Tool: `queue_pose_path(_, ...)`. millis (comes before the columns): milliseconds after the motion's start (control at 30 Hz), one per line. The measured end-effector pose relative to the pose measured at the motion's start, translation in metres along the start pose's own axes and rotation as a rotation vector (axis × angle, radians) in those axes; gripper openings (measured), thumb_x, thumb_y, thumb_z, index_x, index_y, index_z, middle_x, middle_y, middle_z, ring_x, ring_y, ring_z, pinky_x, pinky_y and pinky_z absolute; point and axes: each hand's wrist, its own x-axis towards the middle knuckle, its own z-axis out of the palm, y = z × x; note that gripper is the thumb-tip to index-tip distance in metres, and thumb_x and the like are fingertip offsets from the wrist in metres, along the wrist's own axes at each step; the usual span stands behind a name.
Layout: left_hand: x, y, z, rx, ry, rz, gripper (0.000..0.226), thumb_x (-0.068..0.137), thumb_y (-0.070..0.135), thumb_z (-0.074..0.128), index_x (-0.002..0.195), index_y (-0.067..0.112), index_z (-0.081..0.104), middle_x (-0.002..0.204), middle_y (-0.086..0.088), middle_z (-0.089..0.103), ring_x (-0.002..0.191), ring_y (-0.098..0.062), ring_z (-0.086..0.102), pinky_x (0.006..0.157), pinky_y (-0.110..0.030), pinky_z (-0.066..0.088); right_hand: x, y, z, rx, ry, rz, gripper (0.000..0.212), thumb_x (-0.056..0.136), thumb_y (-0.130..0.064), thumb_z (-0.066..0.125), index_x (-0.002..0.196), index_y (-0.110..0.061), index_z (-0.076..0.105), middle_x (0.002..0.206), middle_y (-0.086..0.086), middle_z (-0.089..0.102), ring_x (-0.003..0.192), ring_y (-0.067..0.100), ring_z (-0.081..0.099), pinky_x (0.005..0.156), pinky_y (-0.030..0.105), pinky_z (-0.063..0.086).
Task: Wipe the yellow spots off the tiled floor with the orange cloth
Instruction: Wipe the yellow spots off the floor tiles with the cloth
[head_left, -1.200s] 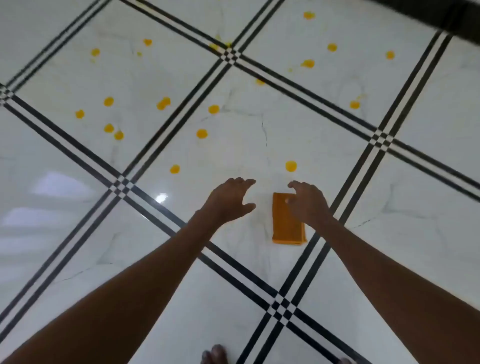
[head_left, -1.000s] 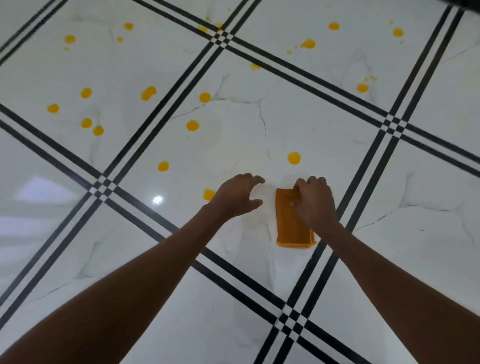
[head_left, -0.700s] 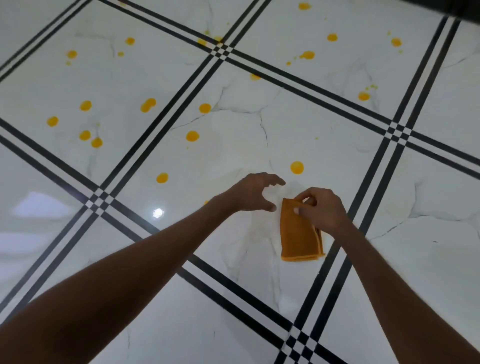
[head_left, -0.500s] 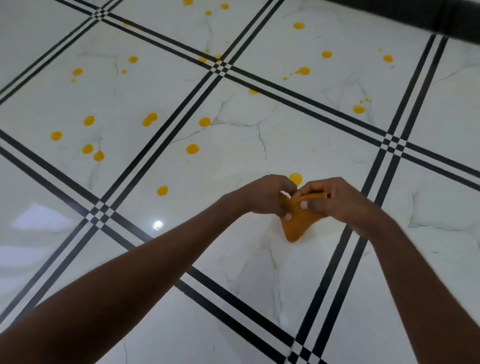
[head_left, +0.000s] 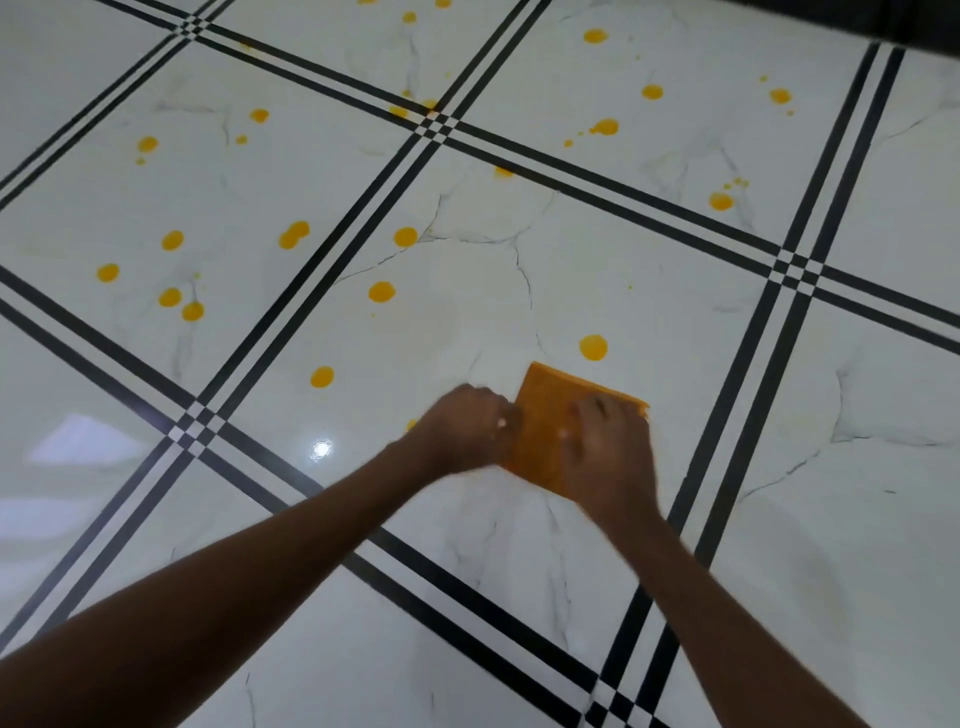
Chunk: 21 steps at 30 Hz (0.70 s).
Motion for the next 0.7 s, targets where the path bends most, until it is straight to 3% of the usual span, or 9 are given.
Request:
queue_pose_path(67,0.014,-0.023,-0.011,0.025,0.123,-0.061,0.042,0.091,0.024,0.05,0.129,0.017,0.063,0.127,-0.009,0.067,0.117,-0.027,0.059,0.101,-0.042,0.046,0.005,-0.001,0.04,-0.132,-0.039,-0.072,0.064,0.101,-0.042,0.041,0.156,-0.009,0.037,0.163,0.025,0.033,0.151,0.046,0.03,0.12,0.06,0.029)
queue_pose_path(133,0.03,-0.045,-0.018,0.089,0.121,-0.139,0.056,0.098,0.032,0.05,0.151,0.016,0.039,0.155,-0.013,0.04,0.143,-0.03,0.036,0.114,-0.045,0.034,0.013,0.007,0.062,-0.257,-0.034,-0.146,0.076,0.102,-0.055,0.033,0.166,-0.019,0.012,0.173,0.018,0.008,0.16,0.041,0.007,0.125,0.063,0.015)
queue_pose_path(233,0.042,-0.06,-0.009,0.217,-0.017,-0.194,0.075,0.1,0.049,0.044,0.16,0.022,0.008,0.167,-0.014,0.0,0.154,-0.031,0.003,0.12,-0.047,0.018,0.006,0.027,0.062,-0.258,0.056,-0.058,0.077,0.102,-0.059,0.032,0.166,-0.025,0.007,0.174,0.012,0.003,0.16,0.039,0.002,0.126,0.063,0.007)
queue_pose_path(300,0.041,-0.065,0.005,0.271,-0.054,-0.183,0.087,0.096,0.058,0.045,0.16,0.024,-0.003,0.166,-0.014,-0.012,0.154,-0.03,-0.006,0.122,-0.047,0.013,-0.012,0.035,0.059,-0.196,0.137,0.207,0.076,0.102,-0.057,0.033,0.166,-0.025,0.007,0.174,0.013,0.006,0.159,0.041,0.005,0.125,0.065,0.008)
queue_pose_path(367,0.04,-0.069,0.008,0.268,-0.045,-0.165,0.092,0.093,0.063,0.046,0.159,0.026,-0.007,0.166,-0.012,-0.016,0.154,-0.028,-0.009,0.123,-0.046,0.011,-0.026,0.03,0.061,-0.141,0.199,0.447,0.077,0.101,-0.056,0.031,0.166,-0.023,0.007,0.173,0.017,0.007,0.158,0.045,0.006,0.124,0.067,0.008)
queue_pose_path(433,0.041,-0.075,0.005,0.247,-0.034,-0.143,0.095,0.091,0.064,0.05,0.159,0.029,-0.006,0.166,-0.01,-0.016,0.154,-0.026,-0.008,0.122,-0.044,0.012,-0.013,0.02,0.061,-0.115,0.246,0.496,0.078,0.099,-0.055,0.031,0.166,-0.021,0.008,0.172,0.02,0.008,0.157,0.048,0.007,0.123,0.069,0.006)
queue_pose_path(600,0.042,-0.083,0.001,0.22,-0.005,-0.124,0.099,0.086,0.066,0.057,0.159,0.034,-0.002,0.167,-0.005,-0.01,0.155,-0.023,-0.003,0.121,-0.042,0.018,0.125,0.048,0.027,-0.284,0.043,-0.128,0.076,0.097,-0.061,0.03,0.165,-0.028,0.018,0.172,0.014,0.017,0.157,0.044,0.017,0.124,0.067,0.012)
queue_pose_path(633,0.042,-0.083,0.002,0.211,0.009,-0.121,0.1,0.085,0.067,0.058,0.159,0.034,-0.001,0.168,-0.004,-0.008,0.155,-0.022,-0.002,0.121,-0.042,0.019,0.147,0.068,0.015,-0.318,0.066,-0.147,0.076,0.097,-0.062,0.027,0.164,-0.028,0.02,0.172,0.014,0.018,0.156,0.043,0.019,0.123,0.067,0.016)
queue_pose_path(700,0.042,-0.084,0.002,0.205,0.023,-0.122,0.101,0.083,0.068,0.058,0.159,0.035,0.0,0.168,-0.004,-0.007,0.155,-0.022,-0.001,0.121,-0.042,0.019,0.154,0.1,-0.004,-0.311,0.159,0.009,0.076,0.098,-0.064,0.021,0.165,-0.028,0.017,0.171,0.014,0.019,0.156,0.043,0.02,0.122,0.066,0.018)
